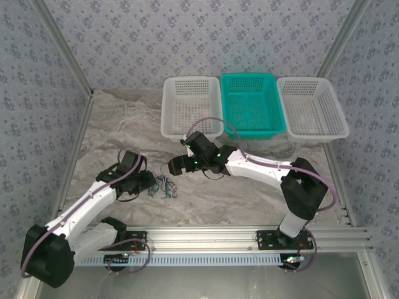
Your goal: Untangle the cables
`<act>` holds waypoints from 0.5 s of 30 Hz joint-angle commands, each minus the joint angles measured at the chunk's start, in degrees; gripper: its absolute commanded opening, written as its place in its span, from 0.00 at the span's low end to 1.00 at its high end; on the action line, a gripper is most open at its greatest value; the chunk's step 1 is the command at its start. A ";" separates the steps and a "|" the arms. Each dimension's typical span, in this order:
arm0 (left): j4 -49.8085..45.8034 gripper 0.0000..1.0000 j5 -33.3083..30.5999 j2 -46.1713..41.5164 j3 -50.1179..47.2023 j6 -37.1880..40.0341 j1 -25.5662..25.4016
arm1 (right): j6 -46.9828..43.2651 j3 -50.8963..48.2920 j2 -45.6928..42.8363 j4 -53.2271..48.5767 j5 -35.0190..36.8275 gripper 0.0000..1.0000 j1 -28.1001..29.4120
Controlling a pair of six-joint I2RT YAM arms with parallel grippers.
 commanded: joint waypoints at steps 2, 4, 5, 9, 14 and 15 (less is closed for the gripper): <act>3.58 0.30 -1.08 2.97 -0.15 0.30 -0.25 | -0.97 3.09 3.11 -0.18 -2.88 0.97 0.31; 4.92 0.20 -0.67 4.83 -0.06 0.85 -0.24 | -1.00 4.00 4.71 0.03 -4.09 0.97 0.57; 5.71 0.16 0.02 5.67 -0.10 1.09 -0.25 | -0.99 4.46 5.40 0.00 -4.61 0.97 0.63; 8.98 0.00 3.74 8.49 -0.46 1.02 -0.34 | 0.14 5.33 8.31 -0.08 -3.78 0.99 1.33; 19.39 0.00 9.99 9.06 -5.06 -5.23 -2.17 | 0.37 5.27 10.65 -1.72 -2.91 0.99 1.48; 20.98 0.00 10.54 8.97 -5.88 -6.38 -2.73 | 0.33 4.90 10.71 -1.88 -2.47 0.99 1.55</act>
